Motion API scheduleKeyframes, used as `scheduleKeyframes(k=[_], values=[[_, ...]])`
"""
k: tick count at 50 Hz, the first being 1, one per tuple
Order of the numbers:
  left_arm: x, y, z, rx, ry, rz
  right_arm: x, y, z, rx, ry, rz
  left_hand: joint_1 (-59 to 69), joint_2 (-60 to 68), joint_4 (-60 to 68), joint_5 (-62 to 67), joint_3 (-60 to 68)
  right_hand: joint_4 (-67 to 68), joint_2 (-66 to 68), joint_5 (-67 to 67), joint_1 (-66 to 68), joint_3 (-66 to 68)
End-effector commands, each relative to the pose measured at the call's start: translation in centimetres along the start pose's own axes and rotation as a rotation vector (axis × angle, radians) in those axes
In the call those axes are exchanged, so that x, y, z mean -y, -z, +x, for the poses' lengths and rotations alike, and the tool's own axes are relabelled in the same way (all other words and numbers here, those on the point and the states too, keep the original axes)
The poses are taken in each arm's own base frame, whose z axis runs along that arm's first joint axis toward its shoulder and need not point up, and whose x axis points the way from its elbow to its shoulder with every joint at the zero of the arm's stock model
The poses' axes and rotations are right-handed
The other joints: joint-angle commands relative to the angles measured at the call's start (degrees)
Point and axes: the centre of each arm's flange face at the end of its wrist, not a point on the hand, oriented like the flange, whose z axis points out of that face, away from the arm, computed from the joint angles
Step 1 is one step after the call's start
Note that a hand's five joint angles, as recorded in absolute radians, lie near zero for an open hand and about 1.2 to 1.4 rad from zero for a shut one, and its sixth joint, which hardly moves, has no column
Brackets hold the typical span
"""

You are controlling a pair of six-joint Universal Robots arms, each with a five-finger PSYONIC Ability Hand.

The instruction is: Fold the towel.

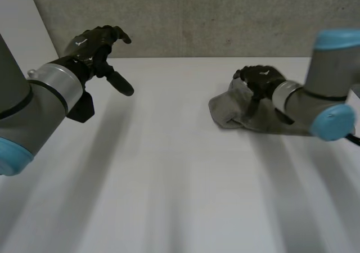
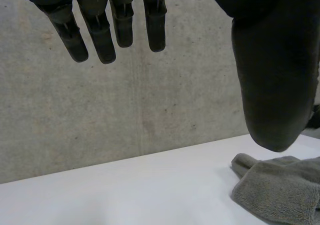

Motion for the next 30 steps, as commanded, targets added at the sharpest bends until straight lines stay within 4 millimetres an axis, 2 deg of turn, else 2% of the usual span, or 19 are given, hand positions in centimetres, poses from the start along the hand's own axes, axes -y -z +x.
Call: scheduleKeyframes(k=[1,2,3,5,6,8,10,11,13,17,19,20,21,22,25,26,27,28,30], values=[[-2.3,-1.2,0.0,-0.064,-0.004,0.011,-3.7,-4.5,-0.9,-0.043,0.011,-0.028,-4.96,-4.03,-4.94,-2.52,-8.08,-4.51,-3.57,-3.25,-2.99,-3.76],[-3.0,-1.5,0.0,-0.08,-0.004,0.008,-3.9,-4.8,-1.1,-0.047,0.016,-0.021,-4.96,-4.03,-4.94,-2.52,-8.08,2.36,3.3,3.62,3.88,3.11],[-3.0,-1.5,0.0,-0.081,-0.004,0.008,-3.9,-4.8,-1.1,-0.047,0.016,-0.021,-4.96,-4.03,-4.94,-2.52,-8.08,2.47,3.41,3.72,3.99,3.22],[-4.1,-1.9,0.2,-0.119,-0.006,0.004,-4.1,-5.2,-1.3,-0.04,0.017,-0.013,-5.12,-4.19,-5.11,-2.69,-8.25,21.06,22.0,22.32,22.58,21.81],[-4.1,-1.9,0.2,-0.119,-0.006,0.004,-4.1,-5.2,-1.3,-0.04,0.017,-0.012,-5.13,-4.2,-5.11,-2.69,-8.25,21.14,22.08,22.4,22.66,21.89],[-4.9,-2.2,0.3,-0.152,-0.017,-0.008,-4.1,-5.2,-1.3,-0.034,0.016,-0.009,-5.13,-4.2,-5.11,-2.69,-8.25,33.36,34.3,34.62,34.88,34.11],[-5.3,-2.3,0.4,-0.17,-0.032,-0.013,-3.9,-5.2,-1.3,-0.034,0.017,-0.005,-5.13,-4.2,-5.11,-2.69,-8.25,39.58,40.52,40.84,41.1,40.33],[-5.3,-2.3,0.4,-0.17,-0.032,-0.013,-3.9,-5.2,-1.3,-0.034,0.017,-0.005,-5.13,-4.2,-5.11,-2.69,-8.25,39.64,40.58,40.9,41.16,40.39],[-5.7,-2.3,0.5,-0.186,-0.075,-0.022,-3.5,-5.0,-1.3,-0.028,0.015,0.003,-5.13,-4.2,-5.11,-2.69,-8.25,60.72,61.66,61.98,62.24,61.48],[-5.8,-2.2,0.5,-0.19,-0.122,-0.021,-2.8,-4.6,-1.6,-0.003,0.005,0.011,-5.13,-4.2,-5.11,-2.69,-8.25,65.49,66.43,66.75,67.01,66.24],[-5.7,-2.2,0.5,-0.19,-0.141,-0.018,-0.7,-3.1,-3.0,0.055,0.004,0.037,-5.13,-4.2,-5.11,-2.69,-8.25,65.49,66.43,66.75,67.01,66.24],[-5.6,-2.2,0.5,-0.188,-0.152,-0.013,-0.7,-3.1,-3.0,0.056,0.004,0.037,-5.13,-4.2,-5.11,-2.69,-8.25,65.49,66.43,66.75,67.01,66.24],[-5.5,-2.2,0.5,-0.185,-0.159,-0.009,0.7,-1.8,-4.2,0.096,-0.004,0.051,-5.13,-4.2,-5.11,-2.69,-8.25,65.49,66.43,66.75,67.01,66.24],[-5.5,-2.2,0.5,-0.185,-0.159,-0.009,0.7,-1.7,-4.2,0.096,-0.004,0.051,-5.13,-4.2,-5.11,-2.69,-8.25,65.49,66.43,66.75,67.01,66.24],[-5.0,-2.1,0.3,-0.178,-0.162,0.003,4.3,3.5,-7.5,0.212,-0.037,0.095,-5.29,-4.36,-5.28,-2.86,-8.42,65.49,66.43,66.75,67.01,66.24],[-5.0,-2.1,0.3,-0.177,-0.162,0.003,4.3,3.6,-7.6,0.212,-0.037,0.096,-5.29,-4.36,-5.28,-2.86,-8.42,65.49,66.43,66.75,67.01,66.24],[-4.9,-2.2,0.2,-0.175,-0.162,0.005,4.4,5.1,-9.1,0.261,-0.037,0.103,-5.29,-4.36,-5.28,-2.86,-8.42,65.49,66.43,66.75,67.01,66.24],[-4.9,-2.2,0.2,-0.175,-0.162,0.005,4.4,5.2,-9.1,0.261,-0.037,0.103,-5.29,-4.36,-5.28,-2.86,-8.42,65.49,66.43,66.75,67.01,66.24],[-4.5,-2.3,0.0,-0.166,-0.163,0.017,3.7,8.3,-12.3,0.35,-0.012,0.103,-5.29,-4.36,-5.28,-2.86,-8.42,65.49,66.43,66.75,67.01,66.24]])
